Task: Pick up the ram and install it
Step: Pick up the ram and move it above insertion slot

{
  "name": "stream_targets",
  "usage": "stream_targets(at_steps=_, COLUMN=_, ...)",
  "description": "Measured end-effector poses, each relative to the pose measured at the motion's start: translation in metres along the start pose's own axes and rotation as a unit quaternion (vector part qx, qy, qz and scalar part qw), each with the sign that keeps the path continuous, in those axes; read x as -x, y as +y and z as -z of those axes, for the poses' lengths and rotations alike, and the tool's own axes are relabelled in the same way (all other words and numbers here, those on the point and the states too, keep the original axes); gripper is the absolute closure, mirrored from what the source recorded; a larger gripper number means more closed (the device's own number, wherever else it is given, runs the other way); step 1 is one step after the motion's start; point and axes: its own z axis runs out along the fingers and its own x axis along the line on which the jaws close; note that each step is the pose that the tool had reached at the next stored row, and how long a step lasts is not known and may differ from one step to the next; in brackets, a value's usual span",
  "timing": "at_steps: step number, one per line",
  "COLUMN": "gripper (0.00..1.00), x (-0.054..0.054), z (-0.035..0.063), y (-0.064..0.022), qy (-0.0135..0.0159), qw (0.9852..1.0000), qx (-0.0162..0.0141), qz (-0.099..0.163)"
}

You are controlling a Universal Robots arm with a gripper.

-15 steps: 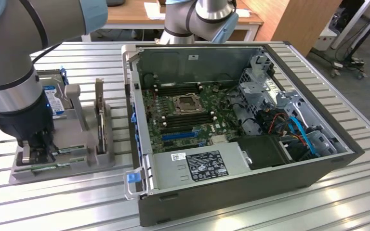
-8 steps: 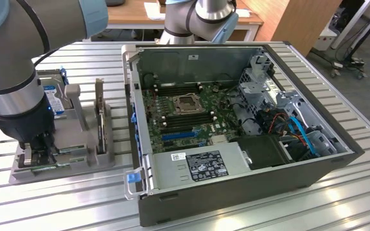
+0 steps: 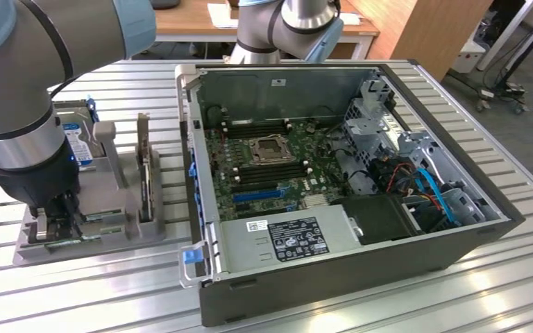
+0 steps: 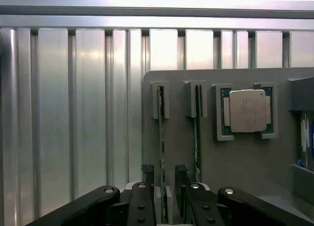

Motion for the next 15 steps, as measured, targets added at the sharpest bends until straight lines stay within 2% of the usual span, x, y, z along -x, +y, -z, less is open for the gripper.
stream_targets(at_steps=15, gripper=0.69, x=-0.0006, z=-0.0096, y=-0.0004, qy=0.0006, qw=0.9999, qx=0.0005, qz=0.011)
